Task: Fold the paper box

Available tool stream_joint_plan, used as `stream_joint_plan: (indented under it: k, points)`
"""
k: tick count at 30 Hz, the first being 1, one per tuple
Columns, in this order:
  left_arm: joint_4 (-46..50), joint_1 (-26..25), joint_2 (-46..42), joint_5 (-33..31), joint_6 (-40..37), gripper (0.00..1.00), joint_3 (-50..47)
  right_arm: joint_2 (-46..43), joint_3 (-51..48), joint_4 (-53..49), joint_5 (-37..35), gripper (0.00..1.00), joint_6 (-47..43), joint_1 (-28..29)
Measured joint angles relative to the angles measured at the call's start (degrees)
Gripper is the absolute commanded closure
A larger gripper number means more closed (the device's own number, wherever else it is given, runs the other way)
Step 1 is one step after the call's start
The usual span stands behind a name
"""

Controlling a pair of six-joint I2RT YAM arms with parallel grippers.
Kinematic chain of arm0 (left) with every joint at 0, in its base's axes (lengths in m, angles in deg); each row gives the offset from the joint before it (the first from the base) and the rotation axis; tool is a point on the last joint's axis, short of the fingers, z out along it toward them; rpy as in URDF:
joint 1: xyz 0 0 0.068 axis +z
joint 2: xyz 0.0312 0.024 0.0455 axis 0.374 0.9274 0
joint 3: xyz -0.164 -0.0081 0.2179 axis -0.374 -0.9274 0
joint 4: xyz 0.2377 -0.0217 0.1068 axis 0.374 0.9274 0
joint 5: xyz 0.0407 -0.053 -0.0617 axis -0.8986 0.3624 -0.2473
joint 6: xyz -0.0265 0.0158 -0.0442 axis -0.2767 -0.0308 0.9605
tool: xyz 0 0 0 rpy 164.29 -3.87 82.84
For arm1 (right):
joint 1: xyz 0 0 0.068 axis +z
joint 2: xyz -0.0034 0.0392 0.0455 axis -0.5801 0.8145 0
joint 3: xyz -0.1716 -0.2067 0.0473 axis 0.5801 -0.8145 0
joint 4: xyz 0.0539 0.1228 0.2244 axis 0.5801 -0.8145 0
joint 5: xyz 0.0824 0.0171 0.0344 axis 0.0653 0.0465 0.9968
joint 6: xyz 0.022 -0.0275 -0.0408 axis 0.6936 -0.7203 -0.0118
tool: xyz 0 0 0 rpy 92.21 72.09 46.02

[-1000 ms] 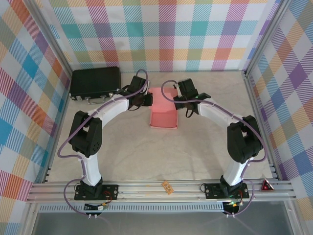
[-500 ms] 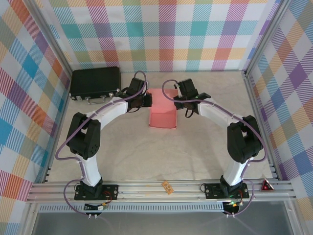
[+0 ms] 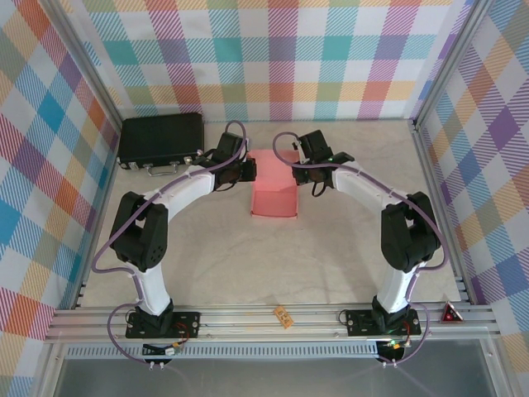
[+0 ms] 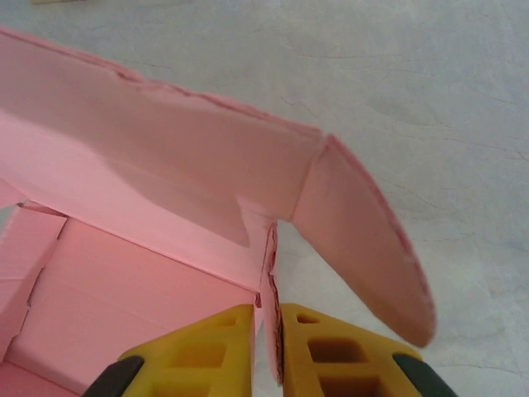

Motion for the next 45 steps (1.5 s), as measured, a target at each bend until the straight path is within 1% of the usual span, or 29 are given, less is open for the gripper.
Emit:
stream_joint_plan:
  k: [7,10,14,22,33,40,45]
  points:
    - [-1.03,0.00,-0.31,0.02,2.47,0.88,-1.25,0.22,0.24,-0.74,-0.04,0.88,3.08,0.00]
    - [-2.38,0.00,-0.83,0.02,4.28,0.85,-2.56,0.24,0.24,-0.72,-0.07,0.89,4.90,0.02]
    - [-4.37,0.00,-1.79,0.00,6.54,0.84,-4.48,0.26,0.22,-0.31,-0.22,0.89,7.39,0.13]
    - [-8.13,-0.22,-3.06,0.00,9.40,0.84,-7.98,-0.35,-3.39,5.60,-2.29,0.89,10.36,1.29]
    - [-10.54,-0.79,-3.10,-0.44,10.54,0.85,-9.09,-2.80,-8.02,10.08,-6.56,0.89,11.52,3.65]
    - [-12.37,-1.20,-3.50,-1.25,10.95,0.88,-10.47,-3.72,-8.61,10.73,-8.92,0.89,12.20,4.76]
    - [-14.34,-1.31,-4.07,-1.64,11.15,0.88,-12.15,-3.80,-8.90,11.10,-10.01,0.88,13.92,5.44]
